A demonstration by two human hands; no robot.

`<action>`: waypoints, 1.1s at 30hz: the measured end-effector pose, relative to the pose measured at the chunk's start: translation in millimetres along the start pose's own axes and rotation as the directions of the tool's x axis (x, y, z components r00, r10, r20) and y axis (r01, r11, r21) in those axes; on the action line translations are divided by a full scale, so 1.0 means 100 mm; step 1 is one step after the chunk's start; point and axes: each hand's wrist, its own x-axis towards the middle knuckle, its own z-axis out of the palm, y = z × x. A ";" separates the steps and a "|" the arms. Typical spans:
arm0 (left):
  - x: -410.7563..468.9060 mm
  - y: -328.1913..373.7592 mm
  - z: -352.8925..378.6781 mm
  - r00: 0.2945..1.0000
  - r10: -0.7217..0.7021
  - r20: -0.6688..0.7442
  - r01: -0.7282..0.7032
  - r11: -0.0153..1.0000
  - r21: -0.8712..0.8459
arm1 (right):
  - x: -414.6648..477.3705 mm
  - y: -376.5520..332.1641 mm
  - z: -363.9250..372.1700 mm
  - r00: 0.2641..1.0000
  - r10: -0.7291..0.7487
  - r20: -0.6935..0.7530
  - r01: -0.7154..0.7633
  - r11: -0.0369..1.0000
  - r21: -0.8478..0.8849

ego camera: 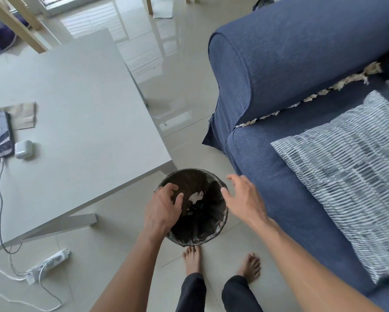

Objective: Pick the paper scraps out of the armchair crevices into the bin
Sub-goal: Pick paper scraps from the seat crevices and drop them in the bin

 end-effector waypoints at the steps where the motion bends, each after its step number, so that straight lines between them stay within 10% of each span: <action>1: 0.05 0.10 -0.03 1.000 0.029 -0.004 -0.029 0.999 -0.016 | 0.04 0.00 -0.17 0.998 -0.036 -0.052 0.036 0.999 0.001; 11: 0.62 2.09 -0.08 0.853 0.518 -0.063 -0.511 0.854 0.095 | 0.50 0.79 -1.93 0.818 -0.006 -0.575 -0.032 0.998 -0.056; 19: 0.85 3.88 0.57 0.729 0.682 -0.049 -0.680 0.731 0.060 | 0.79 1.98 -2.65 0.811 0.117 -0.573 -0.217 0.970 -0.109; 33: 0.96 5.82 1.84 0.656 0.744 0.131 -0.752 0.659 0.020 | 1.05 3.82 -3.12 0.639 0.623 -0.450 -0.498 0.782 0.375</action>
